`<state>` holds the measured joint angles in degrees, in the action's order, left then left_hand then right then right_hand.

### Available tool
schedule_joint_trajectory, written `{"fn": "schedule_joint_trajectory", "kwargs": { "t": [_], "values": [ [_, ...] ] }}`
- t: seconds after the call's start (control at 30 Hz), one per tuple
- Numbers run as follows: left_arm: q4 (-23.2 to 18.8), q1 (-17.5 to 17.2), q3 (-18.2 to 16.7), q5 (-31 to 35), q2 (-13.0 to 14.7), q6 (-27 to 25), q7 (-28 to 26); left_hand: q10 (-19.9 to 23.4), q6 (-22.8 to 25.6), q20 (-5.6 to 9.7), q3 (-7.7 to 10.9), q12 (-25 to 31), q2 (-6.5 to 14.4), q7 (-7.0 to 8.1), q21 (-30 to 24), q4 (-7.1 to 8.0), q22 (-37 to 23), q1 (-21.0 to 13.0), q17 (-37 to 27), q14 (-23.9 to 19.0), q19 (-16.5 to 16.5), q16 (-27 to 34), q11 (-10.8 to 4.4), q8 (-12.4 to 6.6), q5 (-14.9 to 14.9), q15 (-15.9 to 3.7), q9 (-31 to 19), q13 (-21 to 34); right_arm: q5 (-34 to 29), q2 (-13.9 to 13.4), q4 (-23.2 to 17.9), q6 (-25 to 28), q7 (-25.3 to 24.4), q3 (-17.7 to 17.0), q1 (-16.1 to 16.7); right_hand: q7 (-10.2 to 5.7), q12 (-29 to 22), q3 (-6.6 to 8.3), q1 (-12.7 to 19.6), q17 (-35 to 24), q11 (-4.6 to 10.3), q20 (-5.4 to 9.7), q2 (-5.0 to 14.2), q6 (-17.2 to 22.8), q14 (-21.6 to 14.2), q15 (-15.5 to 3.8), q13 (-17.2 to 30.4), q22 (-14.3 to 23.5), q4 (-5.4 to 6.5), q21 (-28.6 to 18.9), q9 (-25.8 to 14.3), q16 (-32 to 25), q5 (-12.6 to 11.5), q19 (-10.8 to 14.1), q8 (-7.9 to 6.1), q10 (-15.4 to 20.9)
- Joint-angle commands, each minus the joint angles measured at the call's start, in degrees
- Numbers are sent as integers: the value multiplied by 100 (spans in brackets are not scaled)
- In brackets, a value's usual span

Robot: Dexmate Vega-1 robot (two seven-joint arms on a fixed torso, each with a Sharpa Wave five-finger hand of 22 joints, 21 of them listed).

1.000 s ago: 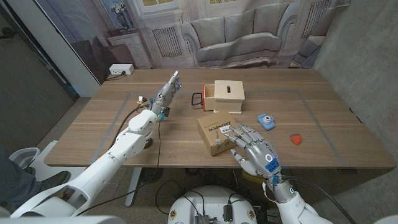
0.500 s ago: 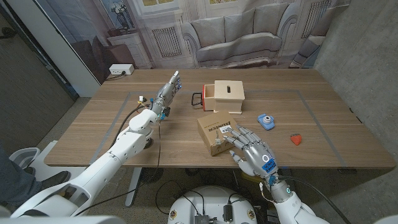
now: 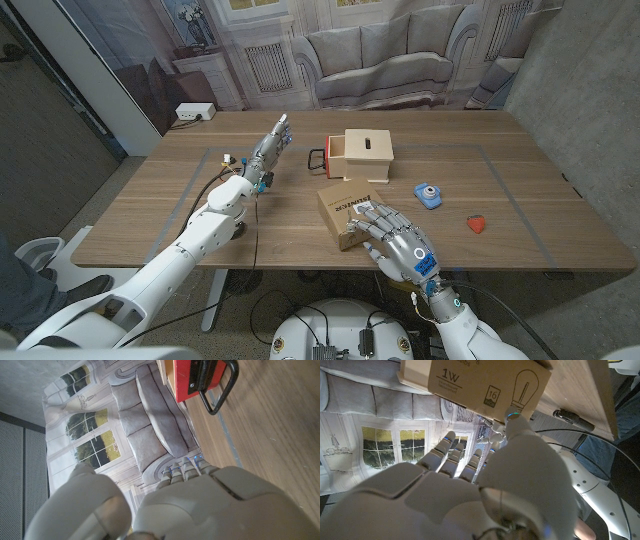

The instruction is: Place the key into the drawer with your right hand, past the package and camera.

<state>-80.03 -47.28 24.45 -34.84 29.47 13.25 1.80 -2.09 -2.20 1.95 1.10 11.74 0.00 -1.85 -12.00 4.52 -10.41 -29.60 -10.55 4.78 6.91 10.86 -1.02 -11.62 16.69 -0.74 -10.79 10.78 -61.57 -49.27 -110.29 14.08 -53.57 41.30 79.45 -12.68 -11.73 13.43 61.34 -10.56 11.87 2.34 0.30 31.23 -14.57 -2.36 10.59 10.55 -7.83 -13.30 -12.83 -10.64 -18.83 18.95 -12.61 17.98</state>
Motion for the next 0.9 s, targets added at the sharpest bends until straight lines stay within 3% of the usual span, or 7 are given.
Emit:
{"fn": "schedule_joint_trajectory", "kwargs": {
  "t": [0.03, 0.9],
  "values": [
    [-33, -59, -28, -22, 12, -4, -36, 6, 54, 67, -29, 14, 37, -1, 27, 14, -16, -27, -7, -14, 64, 1, -2, 8, -35, 14, -9, 18, -67, 13, 104, -108, -21, 130, -212, -9, -36, -46, 18, -8, -11, 842, 70, 72, 1, -823, 19, 31, 21, 16, -22, -34, 6, 33, -23, 30],
    [13, -112, -40, -50, 2, -5, -64, -2, 58, 44, -58, 8, 51, 5, 27, 24, -17, -27, -7, -6, 71, -2, -14, 11, -36, 20, -9, 18, 112, 77, 366, -279, 96, 235, -490, -9, -78, -174, 3, -25, -19, 796, 162, 201, -80, -793, 17, 37, 112, 16, -1, -47, 17, 104, -27, 107]
  ]
}}
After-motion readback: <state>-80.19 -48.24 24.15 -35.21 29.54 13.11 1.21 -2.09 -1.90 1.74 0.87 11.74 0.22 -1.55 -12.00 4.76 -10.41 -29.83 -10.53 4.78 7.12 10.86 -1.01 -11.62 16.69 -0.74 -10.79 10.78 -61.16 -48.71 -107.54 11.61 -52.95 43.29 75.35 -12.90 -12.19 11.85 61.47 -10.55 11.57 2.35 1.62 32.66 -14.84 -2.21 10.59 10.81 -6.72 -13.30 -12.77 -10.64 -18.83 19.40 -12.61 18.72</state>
